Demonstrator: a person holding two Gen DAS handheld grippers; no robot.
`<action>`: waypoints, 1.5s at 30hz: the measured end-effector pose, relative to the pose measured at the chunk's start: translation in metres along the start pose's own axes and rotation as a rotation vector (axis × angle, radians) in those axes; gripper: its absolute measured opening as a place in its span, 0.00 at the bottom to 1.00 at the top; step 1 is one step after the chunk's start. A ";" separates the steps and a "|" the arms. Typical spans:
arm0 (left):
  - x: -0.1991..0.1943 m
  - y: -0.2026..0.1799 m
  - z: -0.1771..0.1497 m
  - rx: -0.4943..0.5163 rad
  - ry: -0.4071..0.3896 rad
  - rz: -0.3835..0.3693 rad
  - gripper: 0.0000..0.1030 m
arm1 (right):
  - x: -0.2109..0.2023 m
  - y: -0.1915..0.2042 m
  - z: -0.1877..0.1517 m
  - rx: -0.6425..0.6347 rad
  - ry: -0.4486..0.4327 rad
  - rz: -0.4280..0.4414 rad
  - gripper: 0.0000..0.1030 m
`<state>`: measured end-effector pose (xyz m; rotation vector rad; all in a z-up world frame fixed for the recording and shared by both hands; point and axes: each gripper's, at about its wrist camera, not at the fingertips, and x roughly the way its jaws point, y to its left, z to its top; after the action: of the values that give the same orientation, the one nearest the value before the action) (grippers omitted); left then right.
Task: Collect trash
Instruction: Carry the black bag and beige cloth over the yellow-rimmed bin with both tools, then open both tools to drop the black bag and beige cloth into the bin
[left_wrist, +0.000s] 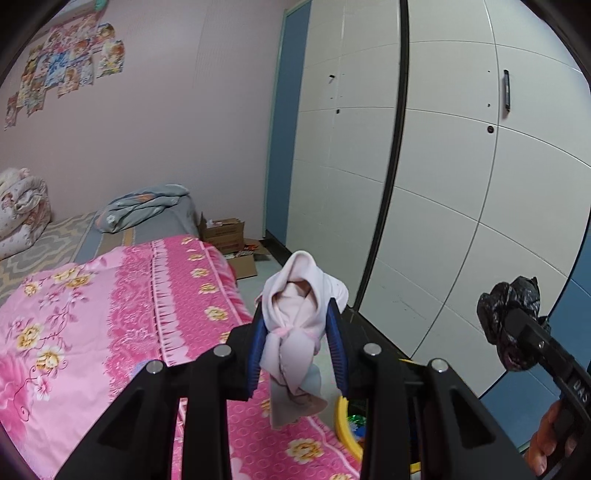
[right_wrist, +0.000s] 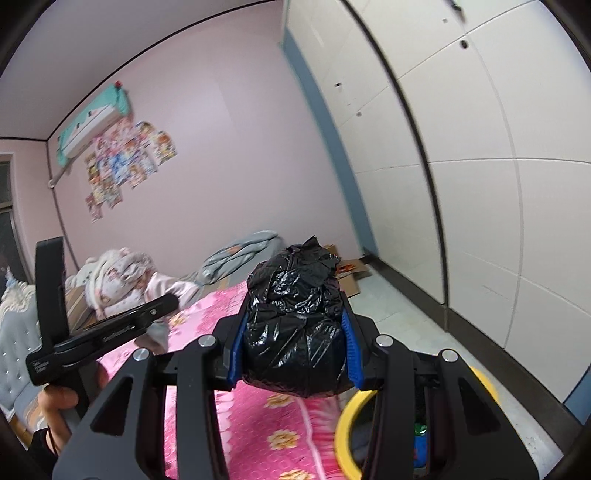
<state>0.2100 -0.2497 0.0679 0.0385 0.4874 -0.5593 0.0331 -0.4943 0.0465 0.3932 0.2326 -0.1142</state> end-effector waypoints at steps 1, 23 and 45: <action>0.002 -0.005 0.003 0.004 -0.002 -0.005 0.28 | -0.002 -0.007 0.004 0.006 -0.006 -0.012 0.39; 0.084 -0.082 -0.015 0.069 0.117 -0.110 0.29 | 0.022 -0.109 0.012 0.098 0.043 -0.212 0.39; 0.175 -0.104 -0.098 0.070 0.329 -0.143 0.32 | 0.080 -0.148 -0.053 0.166 0.188 -0.315 0.43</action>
<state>0.2431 -0.4095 -0.0885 0.1652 0.7955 -0.7148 0.0768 -0.6146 -0.0745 0.5317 0.4718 -0.4088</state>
